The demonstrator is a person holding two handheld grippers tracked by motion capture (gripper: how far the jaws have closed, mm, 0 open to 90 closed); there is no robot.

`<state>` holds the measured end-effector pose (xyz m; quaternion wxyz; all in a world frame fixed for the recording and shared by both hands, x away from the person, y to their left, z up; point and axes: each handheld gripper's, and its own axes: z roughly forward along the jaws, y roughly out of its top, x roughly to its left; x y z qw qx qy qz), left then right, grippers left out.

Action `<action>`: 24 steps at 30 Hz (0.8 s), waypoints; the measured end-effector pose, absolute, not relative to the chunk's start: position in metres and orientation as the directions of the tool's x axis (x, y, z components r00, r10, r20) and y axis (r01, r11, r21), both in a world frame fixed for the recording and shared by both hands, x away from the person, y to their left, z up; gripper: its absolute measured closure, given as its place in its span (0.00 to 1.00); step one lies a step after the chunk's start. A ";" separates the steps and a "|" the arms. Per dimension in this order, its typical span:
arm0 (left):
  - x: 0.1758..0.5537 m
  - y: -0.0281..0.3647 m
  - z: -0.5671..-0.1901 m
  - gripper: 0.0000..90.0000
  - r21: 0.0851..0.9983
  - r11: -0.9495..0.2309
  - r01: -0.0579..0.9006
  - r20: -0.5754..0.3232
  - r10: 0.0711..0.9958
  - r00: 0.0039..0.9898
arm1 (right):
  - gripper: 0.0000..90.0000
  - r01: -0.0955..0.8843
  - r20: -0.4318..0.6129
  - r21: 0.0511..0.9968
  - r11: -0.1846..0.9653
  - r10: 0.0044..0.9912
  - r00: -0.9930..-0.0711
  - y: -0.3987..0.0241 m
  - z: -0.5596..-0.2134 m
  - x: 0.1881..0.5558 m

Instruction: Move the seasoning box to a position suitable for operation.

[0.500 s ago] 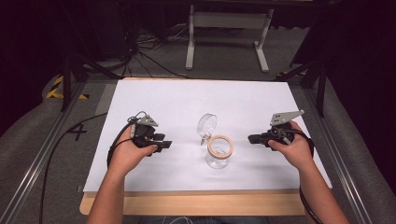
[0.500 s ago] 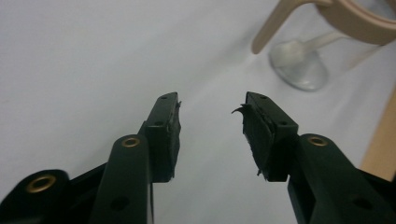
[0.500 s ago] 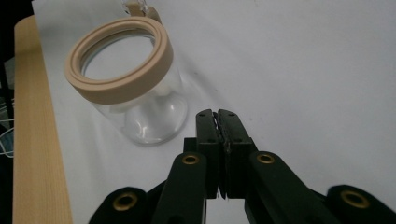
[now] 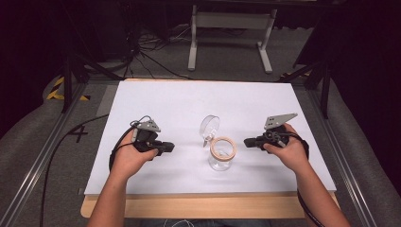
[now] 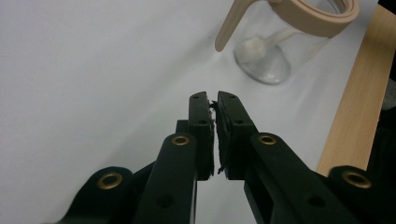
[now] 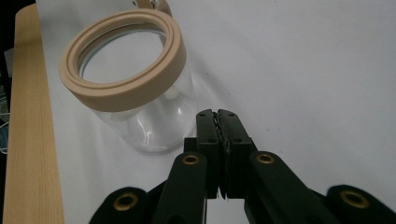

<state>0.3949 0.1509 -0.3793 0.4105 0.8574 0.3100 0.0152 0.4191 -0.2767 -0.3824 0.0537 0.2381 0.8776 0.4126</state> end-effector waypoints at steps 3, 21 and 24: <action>0.393 0.150 -0.379 0.92 0.711 -0.485 0.509 -0.225 0.529 0.818 | 0.99 0.378 0.119 0.747 0.547 0.449 -0.886 -0.265 -0.394 0.421; 0.394 0.148 -0.381 0.92 0.718 -0.454 0.528 -0.254 0.536 0.805 | 1.00 0.381 0.127 0.712 0.589 0.426 -0.896 -0.244 -0.417 0.422; 0.395 0.148 -0.382 0.91 0.719 -0.451 0.528 -0.257 0.534 0.806 | 1.00 0.382 0.133 0.706 0.597 0.418 -0.899 -0.244 -0.417 0.421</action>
